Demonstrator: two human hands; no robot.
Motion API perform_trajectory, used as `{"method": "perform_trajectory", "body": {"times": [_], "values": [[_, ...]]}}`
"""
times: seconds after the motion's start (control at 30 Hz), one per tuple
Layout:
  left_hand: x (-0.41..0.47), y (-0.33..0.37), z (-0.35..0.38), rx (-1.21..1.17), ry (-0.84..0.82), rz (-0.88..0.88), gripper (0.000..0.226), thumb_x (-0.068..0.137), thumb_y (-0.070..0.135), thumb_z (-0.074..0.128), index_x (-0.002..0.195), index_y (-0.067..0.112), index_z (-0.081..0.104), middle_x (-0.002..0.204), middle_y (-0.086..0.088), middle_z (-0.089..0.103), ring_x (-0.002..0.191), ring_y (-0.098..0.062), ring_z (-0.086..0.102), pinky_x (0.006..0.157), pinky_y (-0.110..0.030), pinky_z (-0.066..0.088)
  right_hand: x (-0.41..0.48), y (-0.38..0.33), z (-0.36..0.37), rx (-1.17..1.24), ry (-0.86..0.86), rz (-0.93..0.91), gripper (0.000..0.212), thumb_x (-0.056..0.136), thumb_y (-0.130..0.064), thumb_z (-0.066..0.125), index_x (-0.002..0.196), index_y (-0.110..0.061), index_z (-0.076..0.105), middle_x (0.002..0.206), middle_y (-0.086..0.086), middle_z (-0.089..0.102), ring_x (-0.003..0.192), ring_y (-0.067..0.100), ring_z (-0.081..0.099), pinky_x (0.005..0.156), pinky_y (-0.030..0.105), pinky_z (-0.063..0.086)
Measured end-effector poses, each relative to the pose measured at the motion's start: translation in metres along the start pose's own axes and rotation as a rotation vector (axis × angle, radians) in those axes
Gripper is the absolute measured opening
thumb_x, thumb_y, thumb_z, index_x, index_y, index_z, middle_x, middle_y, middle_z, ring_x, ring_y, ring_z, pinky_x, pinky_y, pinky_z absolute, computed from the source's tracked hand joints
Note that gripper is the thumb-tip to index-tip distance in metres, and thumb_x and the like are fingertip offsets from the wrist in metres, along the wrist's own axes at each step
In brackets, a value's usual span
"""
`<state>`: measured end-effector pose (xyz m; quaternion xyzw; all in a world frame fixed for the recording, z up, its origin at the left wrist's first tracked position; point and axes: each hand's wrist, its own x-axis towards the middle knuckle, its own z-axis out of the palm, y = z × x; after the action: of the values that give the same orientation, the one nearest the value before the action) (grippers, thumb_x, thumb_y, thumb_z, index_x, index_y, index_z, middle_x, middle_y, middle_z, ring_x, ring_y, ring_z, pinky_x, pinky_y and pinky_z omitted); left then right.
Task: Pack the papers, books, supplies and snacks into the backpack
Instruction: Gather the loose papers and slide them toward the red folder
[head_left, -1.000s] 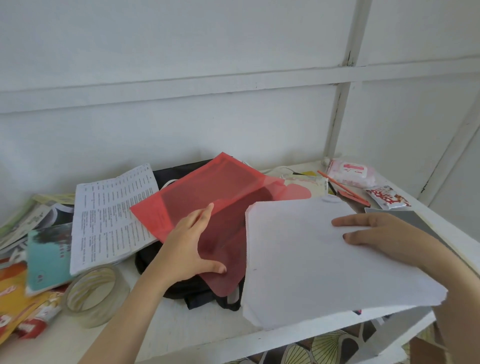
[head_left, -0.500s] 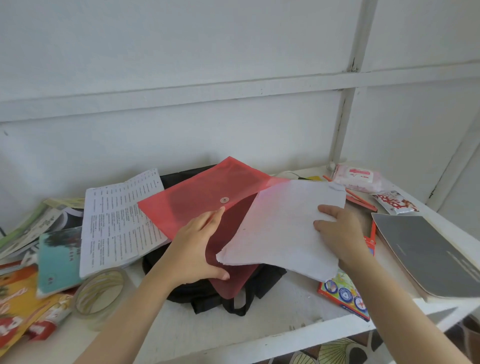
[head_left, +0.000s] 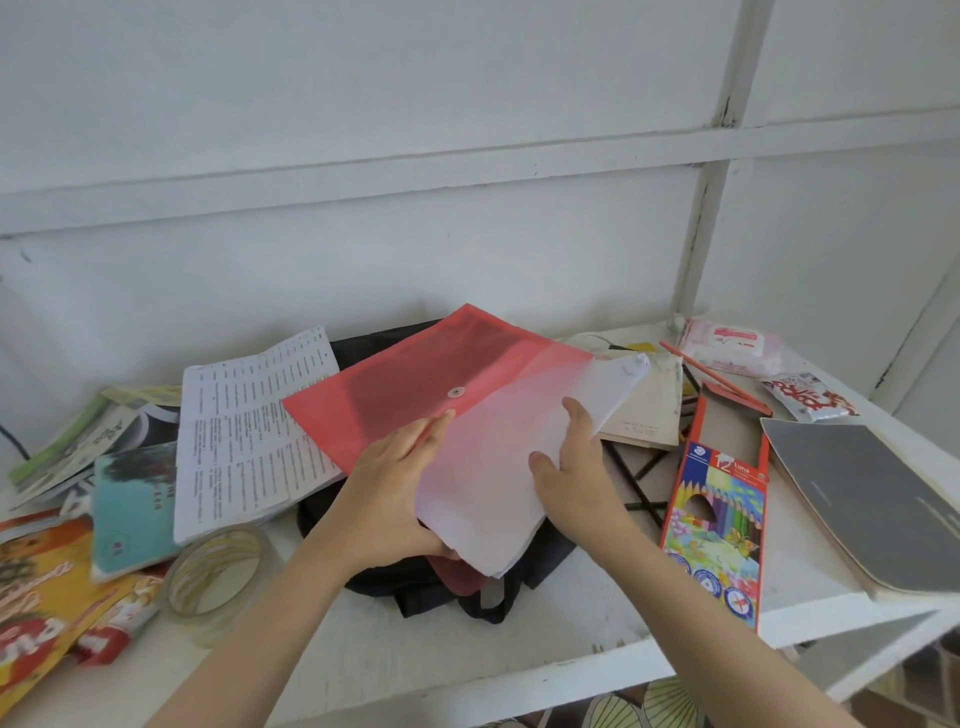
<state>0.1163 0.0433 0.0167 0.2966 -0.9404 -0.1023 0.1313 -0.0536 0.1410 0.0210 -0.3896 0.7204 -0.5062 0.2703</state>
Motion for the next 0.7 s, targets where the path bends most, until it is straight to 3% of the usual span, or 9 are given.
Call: {"method": "perform_trajectory", "body": {"times": [0.17, 0.27, 0.33, 0.43, 0.5, 0.6, 0.63, 0.7], "values": [[-0.004, -0.004, 0.002, -0.001, -0.003, -0.014, 0.135, 0.047, 0.064, 0.080, 0.139, 0.041, -0.016, 0.138, 0.035, 0.000, 0.127, 0.010, 0.005, 0.104, -0.016, 0.009, -0.002, 0.005, -0.015, -0.064, 0.171, 0.011, 0.047, 0.090, -0.001, 0.043, 0.136, -0.009, 0.040, 0.122, 0.014, 0.056, 0.102, 0.026, 0.055, 0.081, 0.027, 0.046], [-0.005, -0.004, 0.003, 0.014, -0.003, -0.013, 0.134, 0.047, 0.065, 0.079, 0.140, 0.041, -0.015, 0.146, 0.023, 0.011, 0.134, 0.000, 0.013, 0.106, -0.020, 0.014, 0.000, 0.000, -0.017, -0.209, 0.127, -0.007, 0.048, 0.090, -0.001, 0.045, 0.137, -0.007, 0.043, 0.128, 0.012, 0.055, 0.113, 0.027, 0.054, 0.090, 0.022, 0.040], [-0.006, -0.001, 0.001, 0.020, -0.003, 0.002, 0.132, 0.049, 0.063, 0.079, 0.138, 0.042, -0.016, 0.140, 0.028, 0.007, 0.126, 0.009, 0.006, 0.106, -0.020, 0.013, 0.004, -0.008, -0.016, -0.274, 0.089, 0.000, 0.047, 0.091, -0.002, 0.047, 0.137, -0.004, 0.043, 0.129, 0.012, 0.054, 0.115, 0.025, 0.051, 0.085, 0.017, 0.036], [-0.005, 0.006, -0.002, 0.007, -0.012, 0.009, 0.133, 0.049, 0.062, 0.080, 0.136, 0.041, -0.017, 0.132, 0.032, 0.001, 0.118, 0.016, 0.000, 0.101, -0.015, 0.009, 0.012, -0.019, -0.012, -0.326, 0.037, 0.047, 0.037, 0.091, -0.004, 0.049, 0.127, 0.006, 0.047, 0.125, 0.020, 0.054, 0.114, 0.030, 0.051, 0.090, 0.028, 0.038], [-0.005, 0.008, -0.001, 0.017, -0.026, 0.020, 0.133, 0.049, 0.064, 0.079, 0.135, 0.042, -0.020, 0.134, 0.031, 0.003, 0.127, 0.009, 0.006, 0.101, -0.014, 0.006, 0.020, -0.018, -0.005, -0.300, -0.001, 0.109, 0.034, 0.091, -0.004, 0.047, 0.122, 0.009, 0.048, 0.123, 0.024, 0.053, 0.113, 0.034, 0.052, 0.098, 0.037, 0.041], [-0.006, 0.007, 0.001, 0.010, -0.024, 0.012, 0.133, 0.049, 0.064, 0.079, 0.136, 0.043, -0.019, 0.138, 0.028, 0.007, 0.133, 0.000, 0.009, 0.102, -0.014, 0.007, 0.027, -0.016, 0.006, -0.074, -0.068, 0.201, 0.016, 0.088, 0.003, 0.036, 0.091, 0.004, 0.051, 0.096, 0.024, 0.049, 0.090, 0.036, 0.053, 0.092, 0.058, 0.046], [-0.007, 0.007, 0.000, 0.011, -0.023, 0.012, 0.133, 0.049, 0.065, 0.078, 0.136, 0.043, -0.020, 0.139, 0.027, 0.007, 0.133, 0.000, 0.009, 0.102, -0.014, 0.007, 0.027, -0.018, 0.009, 0.024, -0.110, 0.240, 0.021, 0.088, 0.005, 0.031, 0.096, 0.006, 0.050, 0.100, 0.023, 0.049, 0.092, 0.036, 0.054, 0.092, 0.056, 0.047], [-0.008, 0.007, 0.000, 0.018, -0.021, 0.021, 0.133, 0.049, 0.066, 0.077, 0.136, 0.043, -0.021, 0.137, 0.029, 0.005, 0.131, 0.001, 0.009, 0.101, -0.014, 0.008, 0.028, -0.019, 0.013, 0.168, -0.180, 0.325, 0.042, 0.094, 0.006, 0.024, 0.134, 0.005, 0.037, 0.127, 0.026, 0.047, 0.110, 0.042, 0.055, 0.091, 0.043, 0.050]]}}
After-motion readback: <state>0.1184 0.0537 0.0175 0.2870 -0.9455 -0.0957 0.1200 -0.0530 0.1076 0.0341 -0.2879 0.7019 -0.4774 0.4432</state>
